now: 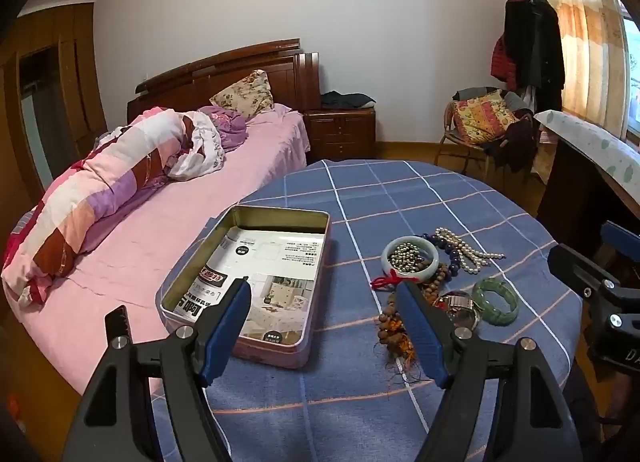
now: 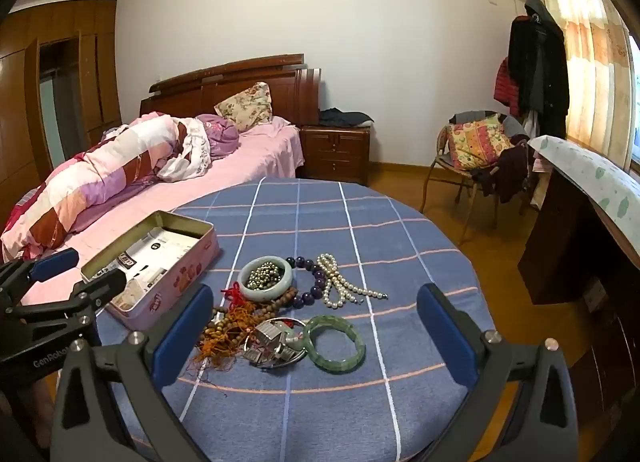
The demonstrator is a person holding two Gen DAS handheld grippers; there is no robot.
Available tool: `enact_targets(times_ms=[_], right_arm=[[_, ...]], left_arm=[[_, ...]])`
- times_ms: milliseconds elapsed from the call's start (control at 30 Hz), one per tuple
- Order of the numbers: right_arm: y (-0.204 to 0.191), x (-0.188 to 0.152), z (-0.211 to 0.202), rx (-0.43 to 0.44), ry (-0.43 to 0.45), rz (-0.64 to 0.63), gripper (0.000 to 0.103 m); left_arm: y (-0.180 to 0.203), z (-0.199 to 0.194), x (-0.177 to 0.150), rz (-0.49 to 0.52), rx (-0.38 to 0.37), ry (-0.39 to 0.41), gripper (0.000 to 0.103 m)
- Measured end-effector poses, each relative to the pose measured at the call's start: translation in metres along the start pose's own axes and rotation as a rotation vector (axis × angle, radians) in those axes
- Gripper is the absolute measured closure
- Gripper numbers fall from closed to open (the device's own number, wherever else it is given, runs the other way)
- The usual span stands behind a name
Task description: Organize jewelry
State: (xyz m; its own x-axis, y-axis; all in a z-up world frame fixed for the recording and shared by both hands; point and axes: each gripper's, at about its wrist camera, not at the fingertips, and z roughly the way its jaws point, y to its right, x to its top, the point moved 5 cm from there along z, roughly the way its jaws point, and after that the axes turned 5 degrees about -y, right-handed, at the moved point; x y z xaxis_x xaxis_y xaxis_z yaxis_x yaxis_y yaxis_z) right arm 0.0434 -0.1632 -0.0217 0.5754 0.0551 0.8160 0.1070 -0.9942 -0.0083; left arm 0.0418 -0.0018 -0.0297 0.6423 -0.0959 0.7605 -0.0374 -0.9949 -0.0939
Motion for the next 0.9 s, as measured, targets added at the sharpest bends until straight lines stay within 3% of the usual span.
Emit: enact_targets(times_ms=[167,200,900], right_arm=[[-0.002,-0.001,0.001,0.005,-0.002,0.004,0.0],[-0.001,-0.001,-0.001,0.008,0.008,0.007,0.0],[0.0,-0.004,0.007,0.026,-0.02,0.021,0.0]], left_arm=[[0.012,0.003,0.001,0.02,0.025,-0.001,0.028],[0.009,-0.002,0.001,-0.002,-0.031,0.009,0.028],[-0.002,0.007,-0.004,-0.011,-0.034,-0.014,0.028]])
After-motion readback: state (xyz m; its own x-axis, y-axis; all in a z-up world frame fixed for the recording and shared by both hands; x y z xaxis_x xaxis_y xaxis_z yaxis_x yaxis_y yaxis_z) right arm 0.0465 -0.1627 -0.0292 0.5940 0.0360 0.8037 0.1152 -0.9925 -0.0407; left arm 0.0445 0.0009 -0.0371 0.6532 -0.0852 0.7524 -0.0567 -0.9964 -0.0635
